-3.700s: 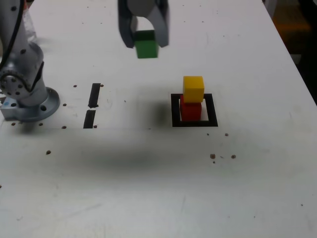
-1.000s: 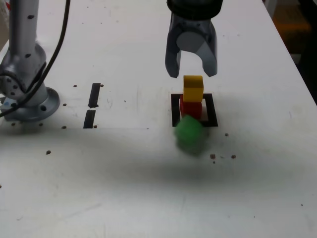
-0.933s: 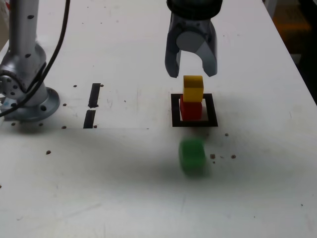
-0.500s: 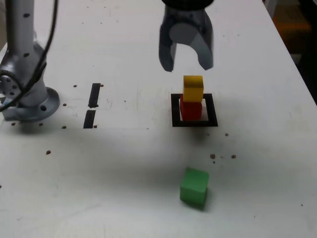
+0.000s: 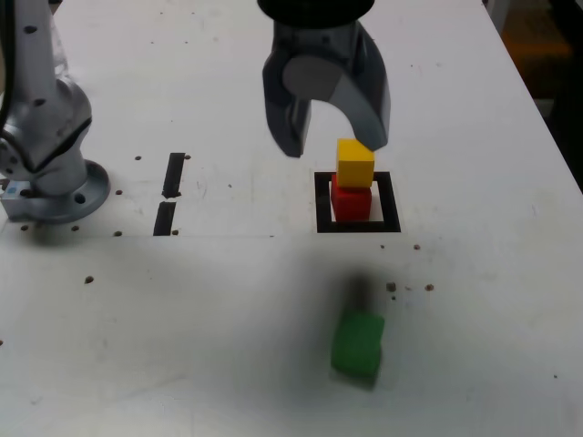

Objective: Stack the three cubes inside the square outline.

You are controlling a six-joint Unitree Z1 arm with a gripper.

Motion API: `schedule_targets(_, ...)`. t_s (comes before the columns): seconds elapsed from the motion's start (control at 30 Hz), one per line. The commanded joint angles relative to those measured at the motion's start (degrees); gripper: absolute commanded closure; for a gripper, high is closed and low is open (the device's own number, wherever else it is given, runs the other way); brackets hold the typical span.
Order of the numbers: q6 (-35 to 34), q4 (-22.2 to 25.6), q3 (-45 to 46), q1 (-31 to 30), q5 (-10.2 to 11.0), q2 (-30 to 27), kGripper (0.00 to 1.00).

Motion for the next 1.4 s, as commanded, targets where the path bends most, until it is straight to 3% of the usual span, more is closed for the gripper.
schedule_targets(0.0, -1.0, 0.2, -0.6, -1.6, -0.5, 0.3, 0.36)
schedule_targets(0.23, -4.3, 0.5, -3.2, -8.1, -3.0, 3.1, 0.34)
schedule_targets(0.7, -5.7, -0.7, -8.0, -16.3, -4.7, 11.1, 0.34)
schedule_targets(1.37, -4.6, -4.5, -8.8, -18.0, -5.2, 18.5, 0.29)
